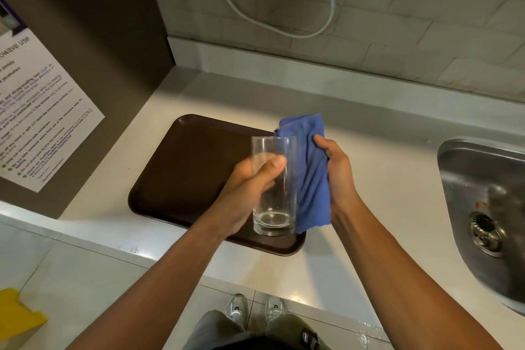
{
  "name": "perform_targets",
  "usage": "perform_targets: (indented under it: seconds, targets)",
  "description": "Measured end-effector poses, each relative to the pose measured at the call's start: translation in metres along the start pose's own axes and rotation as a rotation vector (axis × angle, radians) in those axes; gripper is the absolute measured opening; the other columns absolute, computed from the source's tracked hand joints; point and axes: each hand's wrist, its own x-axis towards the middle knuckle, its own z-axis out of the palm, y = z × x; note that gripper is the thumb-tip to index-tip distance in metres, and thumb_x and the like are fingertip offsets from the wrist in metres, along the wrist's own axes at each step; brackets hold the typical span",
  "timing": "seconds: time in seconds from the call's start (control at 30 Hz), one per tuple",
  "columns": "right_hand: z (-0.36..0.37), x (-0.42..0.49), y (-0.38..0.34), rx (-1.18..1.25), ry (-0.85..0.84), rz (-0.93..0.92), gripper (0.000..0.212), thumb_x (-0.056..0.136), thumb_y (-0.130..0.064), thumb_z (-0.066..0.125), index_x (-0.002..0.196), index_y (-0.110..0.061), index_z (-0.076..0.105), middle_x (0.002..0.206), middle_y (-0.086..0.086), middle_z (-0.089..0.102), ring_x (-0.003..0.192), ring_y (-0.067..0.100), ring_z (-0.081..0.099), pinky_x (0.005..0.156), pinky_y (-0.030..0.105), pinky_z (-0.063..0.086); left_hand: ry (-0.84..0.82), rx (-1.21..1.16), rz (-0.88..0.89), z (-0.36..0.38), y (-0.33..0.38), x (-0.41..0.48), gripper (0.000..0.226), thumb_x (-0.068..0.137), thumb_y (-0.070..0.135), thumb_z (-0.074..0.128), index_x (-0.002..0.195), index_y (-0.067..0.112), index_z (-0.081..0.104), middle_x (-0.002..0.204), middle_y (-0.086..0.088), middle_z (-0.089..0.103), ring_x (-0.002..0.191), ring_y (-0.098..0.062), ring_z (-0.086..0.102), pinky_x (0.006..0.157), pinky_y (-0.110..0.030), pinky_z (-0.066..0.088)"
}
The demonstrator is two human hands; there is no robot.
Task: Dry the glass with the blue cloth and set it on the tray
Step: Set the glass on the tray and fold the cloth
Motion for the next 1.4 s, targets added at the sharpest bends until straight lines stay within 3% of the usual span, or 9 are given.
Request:
perform_targets:
  seconds: [0.13, 0.27, 0.57, 0.7, 0.87, 1.0, 1.13, 1.3, 1.4]
  targets:
    - [-0.002, -0.009, -0.036, 0.074, -0.106, -0.054, 0.034, 0.090, -0.030, 0.050, 0.089, -0.006, 0.075, 0.081, 0.010, 0.072, 0.075, 0.022, 0.068, 0.071, 0.031, 0.056, 0.155, 0.258, 0.039, -0.025, 0.004, 0.014, 0.063, 0.076, 0.055, 0.074, 0.124, 0.015, 0.062, 0.126, -0.020, 0.063, 0.111, -0.030, 0.068, 0.089, -0.040, 0.060]
    - [-0.002, -0.023, -0.060, 0.102, -0.137, -0.124, 0.034, 0.093, -0.030, 0.048, 0.090, -0.010, 0.075, 0.083, 0.006, 0.073, 0.077, 0.021, 0.069, 0.072, 0.030, 0.057, 0.241, 0.535, 0.077, -0.046, -0.007, 0.025, 0.070, 0.068, 0.061, 0.079, 0.126, 0.031, 0.054, 0.129, -0.004, 0.058, 0.115, -0.011, 0.060, 0.095, -0.041, 0.057]
    - [-0.011, -0.040, -0.067, 0.121, -0.043, -0.176, 0.034, 0.096, -0.033, 0.047, 0.096, -0.011, 0.073, 0.090, 0.005, 0.071, 0.082, 0.022, 0.065, 0.077, 0.035, 0.051, 0.262, 0.631, 0.172, -0.040, -0.045, 0.032, 0.075, 0.063, 0.062, 0.081, 0.126, 0.039, 0.046, 0.127, 0.004, 0.052, 0.118, -0.009, 0.055, 0.092, -0.025, 0.053]
    - [-0.018, -0.045, -0.065, 0.145, -0.013, -0.165, 0.032, 0.094, -0.033, 0.049, 0.115, -0.011, 0.060, 0.102, 0.007, 0.065, 0.089, 0.024, 0.062, 0.084, 0.036, 0.046, 0.253, 0.688, 0.202, -0.033, -0.052, 0.037, 0.073, 0.071, 0.039, 0.090, 0.128, 0.035, 0.044, 0.129, 0.000, 0.051, 0.119, -0.016, 0.055, 0.097, -0.033, 0.053]
    - [-0.025, -0.058, -0.058, 0.146, -0.017, -0.150, 0.028, 0.092, -0.032, 0.052, 0.095, -0.013, 0.072, 0.090, 0.004, 0.072, 0.083, 0.022, 0.065, 0.079, 0.033, 0.051, 0.254, 0.734, 0.224, -0.034, -0.056, 0.040, 0.077, 0.072, 0.034, 0.091, 0.134, 0.031, 0.045, 0.129, 0.001, 0.049, 0.118, -0.012, 0.054, 0.100, -0.036, 0.054]
    - [-0.026, -0.070, -0.051, 0.085, -0.015, -0.178, 0.032, 0.088, -0.032, 0.059, 0.109, -0.009, 0.063, 0.098, 0.009, 0.066, 0.089, 0.023, 0.062, 0.081, 0.031, 0.051, 0.269, 0.827, 0.125, -0.034, -0.048, 0.033, 0.111, 0.067, 0.039, 0.094, 0.154, 0.024, 0.026, 0.151, -0.002, 0.033, 0.137, -0.020, 0.040, 0.112, -0.046, 0.043]
    - [-0.028, -0.077, -0.044, -0.119, -0.065, -0.326, 0.040, 0.092, -0.023, 0.055, 0.127, -0.003, 0.054, 0.111, 0.016, 0.066, 0.099, 0.026, 0.066, 0.085, 0.031, 0.056, 0.416, 0.755, 0.469, -0.009, -0.016, 0.001, 0.100, 0.074, 0.050, 0.078, 0.154, 0.016, 0.028, 0.152, -0.006, 0.031, 0.138, -0.016, 0.038, 0.109, -0.018, 0.036]
    - [-0.030, -0.082, -0.034, -0.333, -0.066, -0.429, 0.030, 0.097, -0.018, 0.055, 0.125, -0.010, 0.061, 0.118, 0.017, 0.067, 0.103, 0.031, 0.067, 0.086, 0.039, 0.057, -0.100, 0.726, 0.524, 0.044, 0.039, -0.013, 0.091, 0.077, 0.036, 0.082, 0.153, 0.021, 0.034, 0.143, 0.003, 0.049, 0.130, -0.014, 0.054, 0.102, -0.024, 0.049]
    - [-0.032, -0.087, -0.033, -0.501, -0.054, -0.524, 0.025, 0.098, -0.016, 0.058, 0.122, -0.017, 0.064, 0.118, 0.010, 0.070, 0.106, 0.028, 0.068, 0.086, 0.036, 0.056, -0.201, 0.766, 0.550, 0.060, 0.049, -0.006, 0.077, 0.082, 0.019, 0.085, 0.148, 0.013, 0.045, 0.134, -0.001, 0.061, 0.121, -0.009, 0.061, 0.101, -0.026, 0.052]
